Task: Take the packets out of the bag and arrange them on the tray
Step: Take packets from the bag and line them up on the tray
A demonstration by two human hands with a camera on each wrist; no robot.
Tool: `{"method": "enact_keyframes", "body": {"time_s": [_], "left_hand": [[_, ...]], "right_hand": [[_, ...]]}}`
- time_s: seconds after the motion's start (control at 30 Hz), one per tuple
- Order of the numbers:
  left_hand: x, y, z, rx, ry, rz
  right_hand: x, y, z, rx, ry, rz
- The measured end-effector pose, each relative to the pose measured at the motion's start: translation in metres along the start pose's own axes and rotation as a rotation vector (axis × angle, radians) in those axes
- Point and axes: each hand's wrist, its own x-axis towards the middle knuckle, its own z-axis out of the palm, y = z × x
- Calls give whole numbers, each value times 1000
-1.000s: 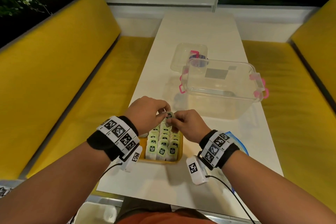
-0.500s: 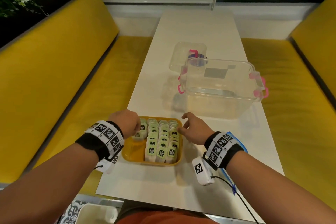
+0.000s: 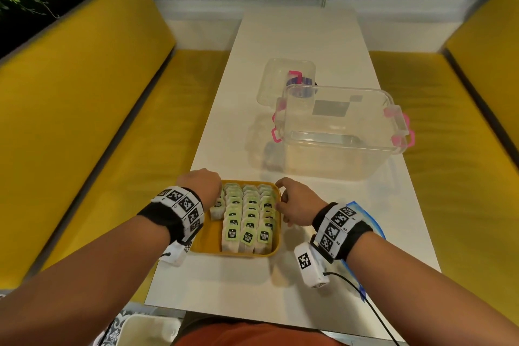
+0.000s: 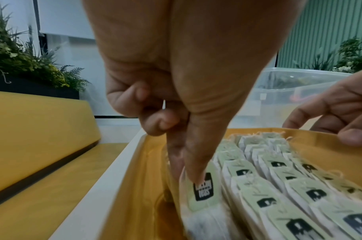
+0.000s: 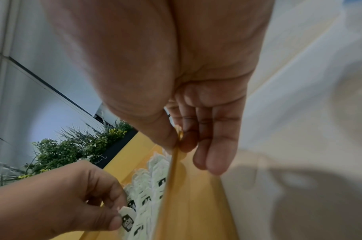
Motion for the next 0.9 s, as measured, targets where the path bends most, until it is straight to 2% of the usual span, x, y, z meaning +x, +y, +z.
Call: {"method": "enact_keyframes", "body": {"time_s": [0.23,0.4,0.57,0.63,0.8,0.9], "left_hand": [[-7,-4,-12,-105,36,4],[-31,11,-50,-329,173,53],[-55,76,-77,-554,261,341],[-56,110,-76,-583,260,424],[-53,189,-53,-522,185,551],[-49,219,-34,-439,88,523]], "right_hand": [[-11,2,-8,15,36,13],[-33,20,-33,93,207,-70],[-61,62,-72,54,490,-102],[-76,81,-80,44,543,-78],[-105,123,-76,-56,519,9],[-114,145,-66,-87,452,67]]}}
